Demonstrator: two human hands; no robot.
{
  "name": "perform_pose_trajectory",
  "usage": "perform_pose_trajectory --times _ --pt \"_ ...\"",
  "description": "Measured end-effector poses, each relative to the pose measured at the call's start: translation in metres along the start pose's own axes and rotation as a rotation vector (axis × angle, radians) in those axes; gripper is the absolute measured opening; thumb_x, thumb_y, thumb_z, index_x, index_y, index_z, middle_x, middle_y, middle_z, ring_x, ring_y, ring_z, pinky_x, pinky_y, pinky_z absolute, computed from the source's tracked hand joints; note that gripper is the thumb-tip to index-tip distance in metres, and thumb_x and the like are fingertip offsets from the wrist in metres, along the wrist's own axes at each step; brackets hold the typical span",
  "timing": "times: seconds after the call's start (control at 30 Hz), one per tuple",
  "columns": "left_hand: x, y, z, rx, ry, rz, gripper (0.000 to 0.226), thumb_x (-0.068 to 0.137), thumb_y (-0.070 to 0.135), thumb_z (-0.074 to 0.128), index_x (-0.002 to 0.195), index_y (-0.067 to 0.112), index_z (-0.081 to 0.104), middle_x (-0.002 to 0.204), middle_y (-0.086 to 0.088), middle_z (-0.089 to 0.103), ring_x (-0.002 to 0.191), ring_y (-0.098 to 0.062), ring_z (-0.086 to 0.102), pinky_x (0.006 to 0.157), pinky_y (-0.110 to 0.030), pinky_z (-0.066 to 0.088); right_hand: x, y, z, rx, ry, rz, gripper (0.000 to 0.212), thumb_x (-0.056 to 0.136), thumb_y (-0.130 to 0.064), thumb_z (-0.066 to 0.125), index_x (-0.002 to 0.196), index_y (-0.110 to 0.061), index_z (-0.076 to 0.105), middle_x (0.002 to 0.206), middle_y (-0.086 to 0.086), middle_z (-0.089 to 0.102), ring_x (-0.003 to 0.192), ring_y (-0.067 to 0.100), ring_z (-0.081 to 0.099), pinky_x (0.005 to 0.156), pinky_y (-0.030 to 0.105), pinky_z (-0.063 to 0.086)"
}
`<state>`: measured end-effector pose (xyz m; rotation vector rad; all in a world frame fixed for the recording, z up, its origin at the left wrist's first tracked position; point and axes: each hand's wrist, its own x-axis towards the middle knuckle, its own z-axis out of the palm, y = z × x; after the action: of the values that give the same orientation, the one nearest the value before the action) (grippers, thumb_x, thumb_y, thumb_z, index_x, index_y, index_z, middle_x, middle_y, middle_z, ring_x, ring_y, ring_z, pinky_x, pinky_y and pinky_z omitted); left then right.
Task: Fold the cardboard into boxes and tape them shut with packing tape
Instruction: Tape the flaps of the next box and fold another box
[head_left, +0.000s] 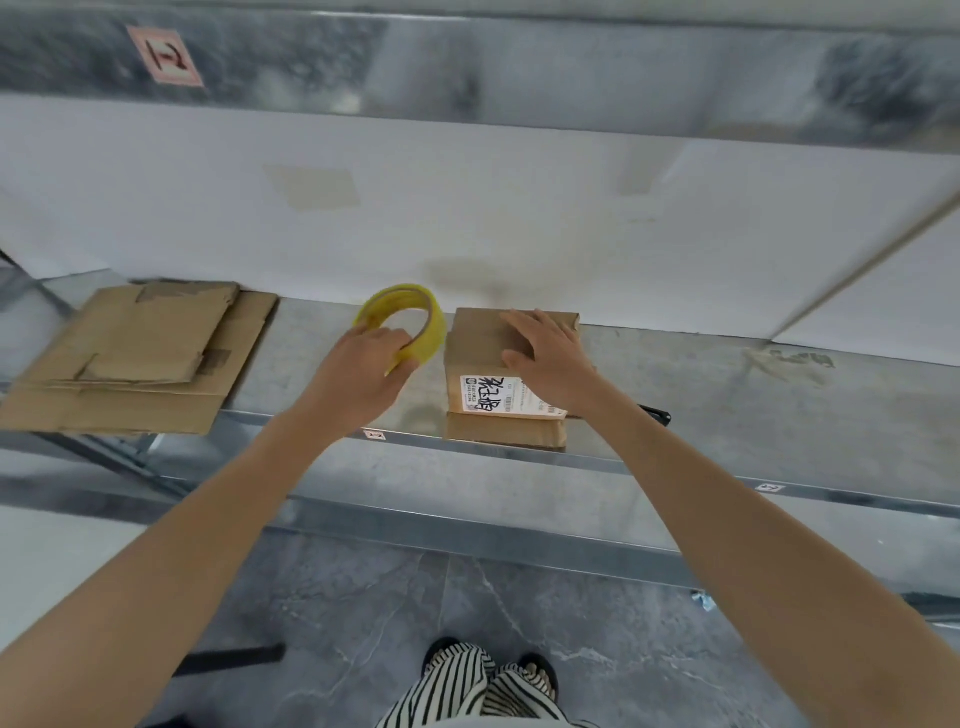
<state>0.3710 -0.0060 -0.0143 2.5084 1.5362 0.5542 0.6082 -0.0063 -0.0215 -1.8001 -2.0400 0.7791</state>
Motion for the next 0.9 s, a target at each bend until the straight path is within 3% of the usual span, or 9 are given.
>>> perform_pose_trajectory --times 0.07,0.13,0.17,0.3,0.4,0.57,0.67,0.73,0.9 --pt "0.008 0.015 -0.007 -0.022 -0.024 0.062 0.016 0.088 0.013 0.06 0.079 0.017 0.047 0.073 -0.007 0.056 0.076 -0.036 0.055 0.067 -0.032 0.033 0.002 0.0 -0.002 0.153 -0.004 0.058 0.055 0.09 -0.025 0.051 0.143 -0.026 0.037 0.151 0.003 0.032 0.143 0.023 0.014 0.117 0.039 0.012" --pt "0.016 0.028 -0.007 -0.015 -0.035 0.104 0.01 0.088 0.021 0.056 0.084 0.011 0.055 0.083 -0.011 0.065 0.084 -0.035 0.058 0.072 -0.034 0.039 0.004 0.001 -0.002 0.35 0.003 0.076 0.062 0.074 -0.03 0.055 0.136 -0.028 0.048 0.143 0.004 0.044 0.137 0.025 0.03 0.113 0.044 0.027" --pt "0.021 0.035 -0.006 -0.005 -0.039 0.115 0.02 0.086 0.026 0.052 0.091 0.008 0.059 0.09 -0.012 0.068 0.088 -0.035 0.059 0.076 -0.035 0.044 0.003 0.0 -0.004 0.472 -0.002 0.084 0.063 0.07 -0.026 0.055 0.133 -0.024 0.052 0.138 0.003 0.051 0.132 0.022 0.04 0.109 0.043 0.035" --pt "0.038 0.055 -0.004 -0.014 -0.086 0.12 0.036 0.084 0.033 0.044 0.104 0.01 0.063 0.097 -0.008 0.069 0.089 -0.031 0.06 0.075 -0.038 0.049 0.002 0.003 -0.018 0.789 -0.01 0.127 0.041 0.083 0.011 0.047 0.119 -0.003 0.06 0.109 0.006 0.064 0.096 0.014 0.059 0.081 0.015 0.048" --pt "0.048 0.062 -0.004 -0.021 -0.114 0.065 0.03 0.087 0.027 0.05 0.114 0.021 0.062 0.099 -0.003 0.069 0.088 -0.028 0.061 0.075 -0.035 0.05 -0.002 0.002 -0.025 0.879 0.046 0.103 0.022 0.088 0.001 0.054 0.106 0.0 0.066 0.095 0.005 0.065 0.08 0.004 0.059 0.066 0.003 0.044" --pt "0.061 0.079 -0.013 0.028 -0.194 0.026 0.036 0.089 0.024 0.05 0.123 0.029 0.061 0.098 -0.002 0.071 0.088 -0.027 0.062 0.074 -0.03 0.046 0.001 0.003 -0.023 0.853 0.12 0.172 0.013 0.085 -0.02 0.068 0.094 -0.01 0.068 0.085 0.0 0.066 0.075 0.01 0.06 0.065 0.016 0.047" --pt "0.067 0.087 -0.02 0.063 -0.287 -0.01 0.018 0.088 0.024 0.049 0.096 0.022 0.065 0.081 -0.001 0.064 0.08 -0.026 0.059 0.062 -0.029 0.041 0.002 0.003 -0.021 0.849 0.169 0.201 0.005 0.086 -0.016 0.067 0.083 -0.014 0.064 0.078 -0.002 0.062 0.073 0.011 0.056 0.066 0.02 0.043" --pt "0.071 0.092 -0.025 0.057 -0.346 -0.044 0.015 0.086 0.023 0.049 0.072 0.023 0.054 0.072 0.001 0.056 0.073 -0.024 0.053 0.057 -0.029 0.034 0.003 0.003 -0.022 0.817 0.173 0.209 0.007 0.088 -0.016 0.063 0.081 -0.014 0.062 0.076 -0.002 0.06 0.071 0.01 0.053 0.064 0.019 0.041" --pt "0.082 0.093 -0.032 0.03 -0.425 -0.096 0.021 0.085 0.027 0.051 0.065 0.021 0.05 0.072 -0.001 0.053 0.069 -0.021 0.05 0.055 -0.03 0.031 0.003 0.005 -0.023 0.816 0.138 0.205 0.019 0.09 -0.012 0.058 0.073 -0.018 0.057 0.076 -0.001 0.058 0.069 0.008 0.049 0.062 0.016 0.038"
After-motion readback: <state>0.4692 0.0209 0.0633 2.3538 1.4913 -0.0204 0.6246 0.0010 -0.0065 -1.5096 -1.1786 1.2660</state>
